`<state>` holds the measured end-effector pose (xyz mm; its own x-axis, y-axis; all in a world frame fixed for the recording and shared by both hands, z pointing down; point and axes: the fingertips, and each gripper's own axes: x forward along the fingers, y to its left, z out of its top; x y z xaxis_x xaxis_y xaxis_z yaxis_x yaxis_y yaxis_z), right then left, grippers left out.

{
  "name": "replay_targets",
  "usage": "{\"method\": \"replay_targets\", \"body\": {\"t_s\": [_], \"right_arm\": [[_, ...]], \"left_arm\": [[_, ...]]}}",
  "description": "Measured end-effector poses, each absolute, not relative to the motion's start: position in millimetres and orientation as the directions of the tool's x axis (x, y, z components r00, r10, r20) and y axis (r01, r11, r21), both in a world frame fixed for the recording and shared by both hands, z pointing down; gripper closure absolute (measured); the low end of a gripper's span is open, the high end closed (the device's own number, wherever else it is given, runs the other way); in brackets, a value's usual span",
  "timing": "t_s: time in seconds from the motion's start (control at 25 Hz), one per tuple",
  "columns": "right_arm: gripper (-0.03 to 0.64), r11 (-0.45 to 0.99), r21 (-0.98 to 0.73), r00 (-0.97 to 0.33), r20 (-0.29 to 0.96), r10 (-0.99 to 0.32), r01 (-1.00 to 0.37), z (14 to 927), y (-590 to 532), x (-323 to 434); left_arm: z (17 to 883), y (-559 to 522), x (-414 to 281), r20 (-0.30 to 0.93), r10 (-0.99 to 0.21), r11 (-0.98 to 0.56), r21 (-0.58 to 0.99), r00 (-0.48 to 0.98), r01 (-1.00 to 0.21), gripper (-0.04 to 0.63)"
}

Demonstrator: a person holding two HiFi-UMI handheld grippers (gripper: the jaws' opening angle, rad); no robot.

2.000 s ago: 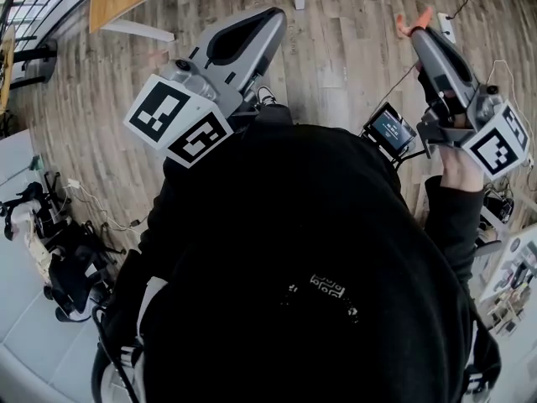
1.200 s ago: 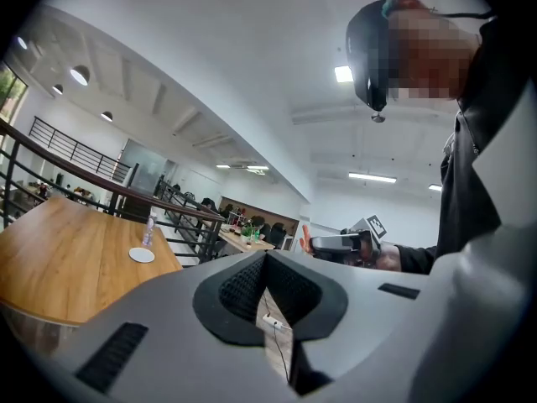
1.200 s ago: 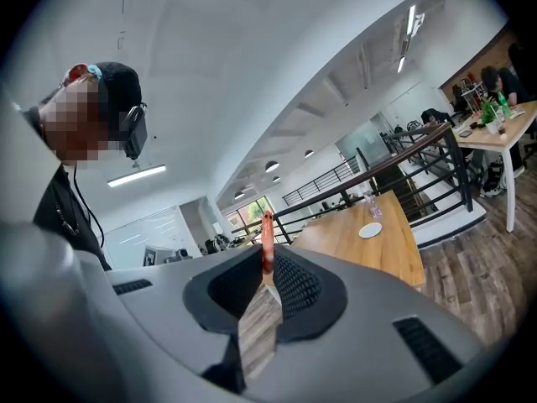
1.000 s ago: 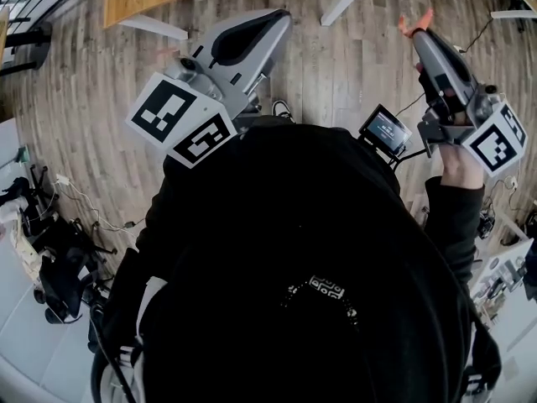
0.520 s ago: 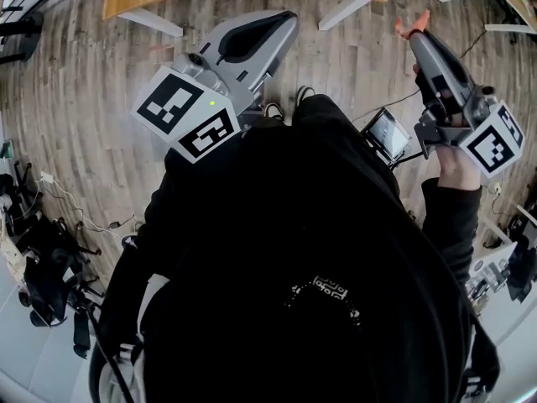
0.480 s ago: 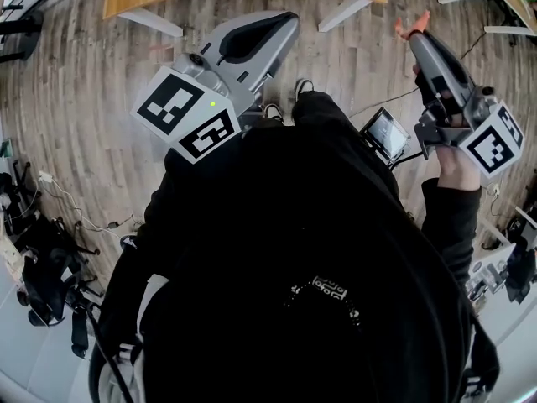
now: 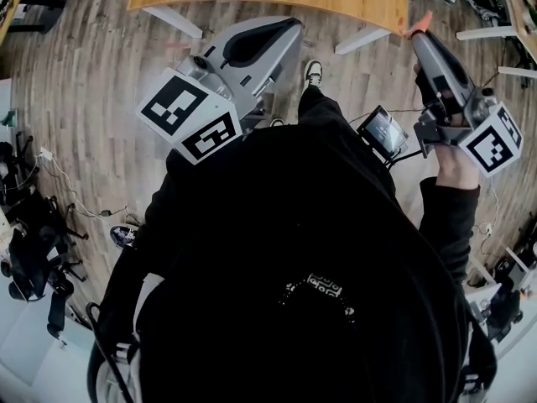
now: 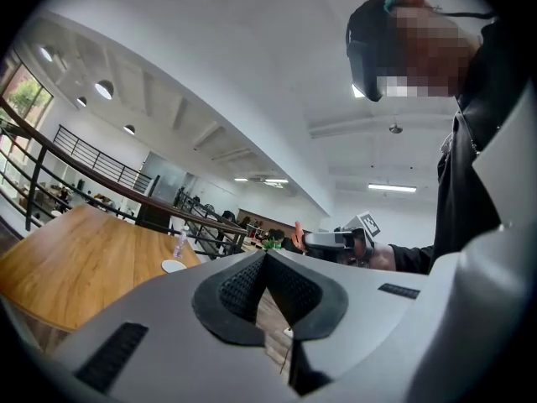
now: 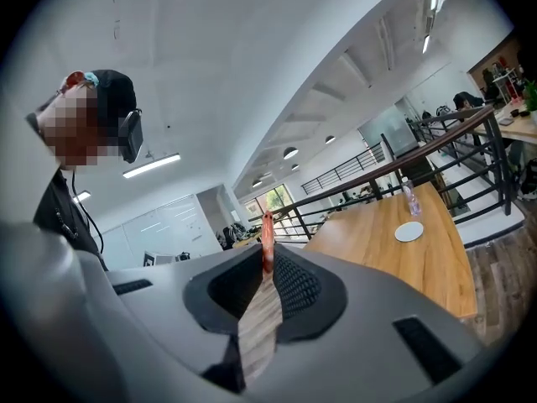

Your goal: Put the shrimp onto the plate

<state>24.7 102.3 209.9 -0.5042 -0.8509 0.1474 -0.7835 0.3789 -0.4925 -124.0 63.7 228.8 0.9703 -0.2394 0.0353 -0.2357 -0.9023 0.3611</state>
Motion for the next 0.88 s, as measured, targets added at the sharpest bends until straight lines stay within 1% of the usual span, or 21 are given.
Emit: {"method": "replay_targets", "body": {"t_s": [0.4,0.64,0.8,0.88], "right_arm": [[0.566,0.430,-0.516,-0.563,0.127,-0.817,-0.741,213.2,41.7,57.0],[0.566,0.462,-0.524,-0.603,0.128,-0.788,-0.715,212.3,-6.0,98.9],[0.566,0.484,-0.534,-0.632,0.127,-0.765,-0.693,223.2,-73.1,139.3],[0.566,0.495,-0.544,-0.644,0.115,-0.756,-0.678,227.0,-87.9,148.0]], "left_arm": [[232.7,23.5,-96.0,0.079,-0.285,-0.886,0.359,0.955,-0.294,0.591],[227.6,-19.2,-51.4,0.085,-0.325,-0.873,0.356,0.942,-0.333,0.591],[233.9,-77.0,-11.2,0.099,-0.347,-0.860,0.363,0.933,-0.359,0.589],[235.1,-87.2,-2.7,0.112,-0.356,-0.856,0.359,0.928,-0.372,0.590]]}}
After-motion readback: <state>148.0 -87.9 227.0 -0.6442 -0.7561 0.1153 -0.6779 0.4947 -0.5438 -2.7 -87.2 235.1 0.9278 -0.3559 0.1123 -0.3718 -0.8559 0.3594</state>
